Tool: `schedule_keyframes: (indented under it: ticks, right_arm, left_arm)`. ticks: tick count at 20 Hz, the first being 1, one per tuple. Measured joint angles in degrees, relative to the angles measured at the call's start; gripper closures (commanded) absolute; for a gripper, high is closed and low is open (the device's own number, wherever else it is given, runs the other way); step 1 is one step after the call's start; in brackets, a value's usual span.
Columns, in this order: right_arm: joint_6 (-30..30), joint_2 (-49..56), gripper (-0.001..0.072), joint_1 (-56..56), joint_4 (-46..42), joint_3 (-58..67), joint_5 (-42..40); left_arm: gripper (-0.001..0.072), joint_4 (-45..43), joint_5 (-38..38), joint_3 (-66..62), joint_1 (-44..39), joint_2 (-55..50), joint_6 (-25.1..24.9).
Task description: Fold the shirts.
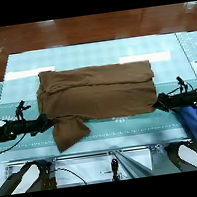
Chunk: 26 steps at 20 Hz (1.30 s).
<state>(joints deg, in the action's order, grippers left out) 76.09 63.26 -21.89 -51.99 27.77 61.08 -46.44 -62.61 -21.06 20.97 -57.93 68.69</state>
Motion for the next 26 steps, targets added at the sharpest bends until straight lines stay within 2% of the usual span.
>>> schedule_keyframes:
  ticks: [4, 7, 9, 14, 20, 21, 22, 23, 26]
  right_arm:
    - [-1.0, 0.1, 0.0688, 0.1, 0.3, 7.5, 2.9]
    - [-0.4, 1.2, 0.0688, 0.2, 1.3, 14.5, 3.7]
    - [-0.4, 3.6, 0.0689, 0.2, 3.1, 19.0, 4.0]
    - [-2.9, 14.0, 0.0689, 0.9, 10.4, 29.3, 2.9]
    - [-1.7, 27.7, 0.0687, 3.7, 13.2, 41.7, 0.2]
    - [-1.4, 29.6, 0.0549, 3.9, 13.3, 43.3, -0.2]
    - [-0.9, 31.2, 0.0194, 4.0, 13.5, 44.5, -0.4]
    - [-0.8, 32.7, 0.0083, 4.2, 13.7, 45.4, -0.7]
    - [-0.9, 35.0, 0.0084, 3.7, 13.7, 47.5, -0.1]
  left_arm:
    - [0.0689, 0.7, -1.8, -6.4, 0.0, -0.1, 0.5]
    - [0.0689, 1.9, -0.1, -14.1, -0.4, -1.7, 2.8]
    - [0.0688, 5.0, 1.5, -19.7, -1.5, -4.7, 2.4]
    - [0.0688, 9.0, 4.8, -35.4, -5.8, -19.1, 1.6]
    - [0.0688, 10.2, 5.2, -52.6, -7.7, -37.0, 6.3]
    - [0.0608, 10.2, 4.3, -54.5, -7.8, -39.0, 6.8]
    - [0.033, 10.3, 3.7, -56.2, -8.0, -40.9, 7.1]
    - [0.0009, 10.4, 3.5, -57.4, -8.0, -42.5, 7.5]
    - [0.0007, 9.2, -0.4, -60.8, -7.1, -45.2, 8.0]
